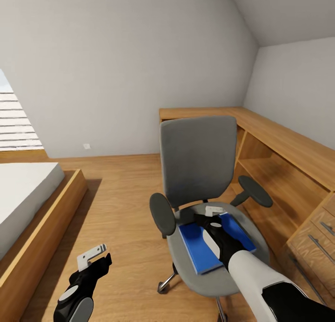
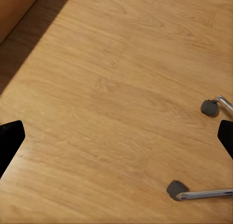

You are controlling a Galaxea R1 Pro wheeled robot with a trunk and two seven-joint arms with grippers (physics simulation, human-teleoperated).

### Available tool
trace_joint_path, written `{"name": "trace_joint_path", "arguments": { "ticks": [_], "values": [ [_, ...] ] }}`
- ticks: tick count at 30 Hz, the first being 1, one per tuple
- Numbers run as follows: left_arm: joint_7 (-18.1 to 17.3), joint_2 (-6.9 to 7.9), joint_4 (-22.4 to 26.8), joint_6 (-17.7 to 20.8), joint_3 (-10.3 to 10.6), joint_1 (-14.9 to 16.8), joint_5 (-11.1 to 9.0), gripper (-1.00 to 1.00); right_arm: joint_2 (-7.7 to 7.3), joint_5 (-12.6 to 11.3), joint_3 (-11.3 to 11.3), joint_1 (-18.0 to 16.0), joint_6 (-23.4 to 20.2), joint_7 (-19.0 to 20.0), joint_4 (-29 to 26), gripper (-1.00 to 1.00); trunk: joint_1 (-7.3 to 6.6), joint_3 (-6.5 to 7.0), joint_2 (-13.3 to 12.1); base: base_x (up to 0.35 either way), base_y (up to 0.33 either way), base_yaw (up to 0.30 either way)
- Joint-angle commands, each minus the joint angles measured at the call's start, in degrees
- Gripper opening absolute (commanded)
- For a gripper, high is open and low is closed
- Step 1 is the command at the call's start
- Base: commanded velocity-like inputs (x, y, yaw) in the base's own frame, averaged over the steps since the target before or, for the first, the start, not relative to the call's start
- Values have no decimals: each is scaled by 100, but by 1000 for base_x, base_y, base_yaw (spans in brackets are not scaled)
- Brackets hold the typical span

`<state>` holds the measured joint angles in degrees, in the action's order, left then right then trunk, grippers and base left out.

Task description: In the bedroom, organize the workspace by keeping the computer under the desk, ensuring the monitor is on the desk, placing the keyboard on the desk next to the monitor, placing the mouse on the desk next to the keyboard, moving the folder from the swivel chair onto the desk next to the mouse, stacking the notebook on top of the folder with the pen on top of the notebook, and positioning the swivel chair next to the desk.

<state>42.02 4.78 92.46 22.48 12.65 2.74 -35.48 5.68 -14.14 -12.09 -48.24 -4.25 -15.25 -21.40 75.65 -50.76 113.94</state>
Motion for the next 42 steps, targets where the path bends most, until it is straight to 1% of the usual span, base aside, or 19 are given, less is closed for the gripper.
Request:
{"name": "trace_joint_path", "arguments": {
  "ticks": [1, 7, 14, 23, 42],
  "values": [
    [49, 6, 9, 14, 11, 2, -35, 100, -5, -73, -22, 3, -32, -48, 347, 100, -1, -6, 2, -15, -3, 0],
    [45, 6, 9, 12, 10, 4, -42, 100, -6, -72, -22, 0, -32, -48, 347, 100, -1, -6, 2, -17, -1, 0],
    [43, 6, 9, 20, 7, 2, -47, 100, -13, -72, -22, 2, -32, -48, 332, 100, -1, -6, 2, -187, 0, 0],
    [43, 6, 9, 22, 7, 3, -52, 100, 0, -72, -30, 2, -32, -48, 352, 100, -1, -6, 2, -47, 0, 0],
    [43, 6, 9, 29, 10, 4, -56, 100, 12, -74, -31, 1, -32, -48, 359, 100, -1, -6, 2, -151, 0, 0]
  ]
}}
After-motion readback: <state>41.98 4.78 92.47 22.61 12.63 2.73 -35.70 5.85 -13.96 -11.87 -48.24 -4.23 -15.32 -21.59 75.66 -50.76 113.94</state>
